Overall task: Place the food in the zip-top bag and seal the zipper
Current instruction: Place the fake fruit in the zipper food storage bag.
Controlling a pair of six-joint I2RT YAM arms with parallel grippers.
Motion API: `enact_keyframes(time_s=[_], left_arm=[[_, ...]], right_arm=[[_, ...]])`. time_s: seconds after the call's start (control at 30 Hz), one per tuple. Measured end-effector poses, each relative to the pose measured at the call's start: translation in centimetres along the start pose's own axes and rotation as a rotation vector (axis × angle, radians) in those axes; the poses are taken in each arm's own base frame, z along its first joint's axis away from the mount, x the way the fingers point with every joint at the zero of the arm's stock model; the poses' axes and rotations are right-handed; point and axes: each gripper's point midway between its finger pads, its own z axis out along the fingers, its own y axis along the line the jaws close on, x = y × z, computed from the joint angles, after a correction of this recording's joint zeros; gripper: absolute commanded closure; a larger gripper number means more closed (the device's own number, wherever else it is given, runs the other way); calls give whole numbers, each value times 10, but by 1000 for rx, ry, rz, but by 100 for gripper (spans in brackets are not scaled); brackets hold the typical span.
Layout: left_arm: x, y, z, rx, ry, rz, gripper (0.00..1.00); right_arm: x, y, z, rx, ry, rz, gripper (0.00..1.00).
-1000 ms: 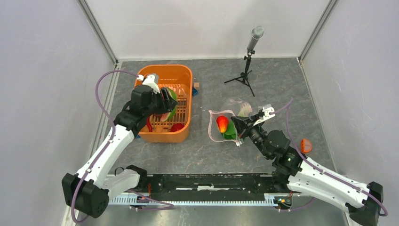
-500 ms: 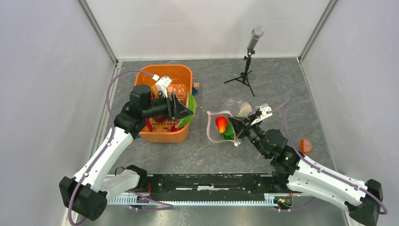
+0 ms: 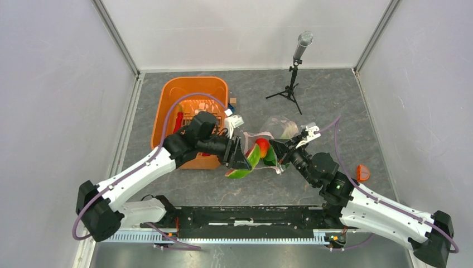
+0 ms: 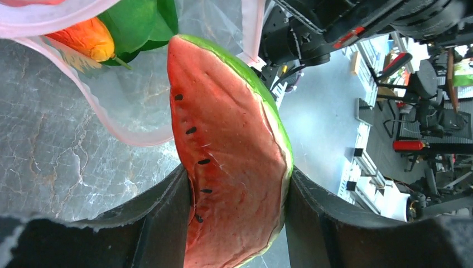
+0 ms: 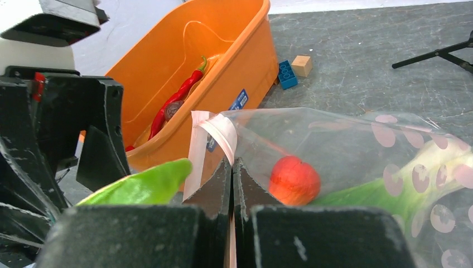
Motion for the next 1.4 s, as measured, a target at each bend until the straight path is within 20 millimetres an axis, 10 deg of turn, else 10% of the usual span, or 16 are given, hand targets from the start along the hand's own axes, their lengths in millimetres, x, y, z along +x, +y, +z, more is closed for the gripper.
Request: enact_keyframes(time_s=[0.7,1.13,1.4], left_arm=[[-41,39,52,-262,59,-133,50],[-47,39,55,-287,23,-253,14],[-53,39,57,-281,-3,-244,11]], right_arm=[[9,29,-1,-169,49,-37,100],[12,26,-9,-189,21,-26,100],[2,18,-14,-148,-33,12,100]])
